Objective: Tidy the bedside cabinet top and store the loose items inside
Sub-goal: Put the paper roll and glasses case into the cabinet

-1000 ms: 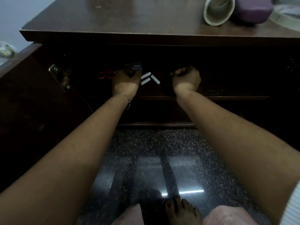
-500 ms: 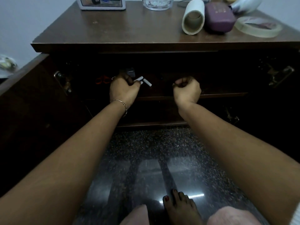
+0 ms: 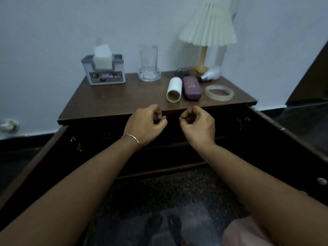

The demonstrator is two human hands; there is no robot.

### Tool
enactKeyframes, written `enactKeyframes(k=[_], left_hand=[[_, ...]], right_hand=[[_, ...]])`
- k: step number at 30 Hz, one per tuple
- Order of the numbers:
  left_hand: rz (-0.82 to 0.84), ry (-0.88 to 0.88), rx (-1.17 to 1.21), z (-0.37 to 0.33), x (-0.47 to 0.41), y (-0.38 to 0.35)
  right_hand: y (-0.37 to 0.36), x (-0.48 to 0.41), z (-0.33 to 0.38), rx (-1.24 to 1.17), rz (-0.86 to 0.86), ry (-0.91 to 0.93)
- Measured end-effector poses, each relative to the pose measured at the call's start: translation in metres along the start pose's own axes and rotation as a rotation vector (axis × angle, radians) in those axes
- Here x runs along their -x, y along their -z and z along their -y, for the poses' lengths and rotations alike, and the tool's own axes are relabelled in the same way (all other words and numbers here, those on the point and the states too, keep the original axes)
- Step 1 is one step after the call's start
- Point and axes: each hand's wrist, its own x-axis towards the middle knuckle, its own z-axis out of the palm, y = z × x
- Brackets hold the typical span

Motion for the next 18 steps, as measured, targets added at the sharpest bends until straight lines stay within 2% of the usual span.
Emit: enactKeyframes(k=[3, 6, 10, 13, 18], left_hand=[[-0.089, -0.015, 0.076, -0.023, -0.019, 0.012], [-0.119, 0.053, 0.102, -0.040, -0.041, 0.016], [0.067, 0.163, 0.013, -0.043, -0.061, 0.007], [0.181, 0.208, 0.045, -0.045, -0.065, 0.002], [0.162, 0.272, 0.082, -0.047, -0.078, -0.011]], right_hand=[[0.023, -0.011, 0.012, 0.023, -0.017, -0.003], [0.041, -0.023, 0.015, 0.093, 0.075, -0.013], [0.051, -0.039, 0.014, 0.180, 0.136, -0.042], [0.049, -0.052, 0.014, 0.222, 0.169, -0.041], [0.033, -0.068, 0.014, 0.225, 0.207, -0.099]])
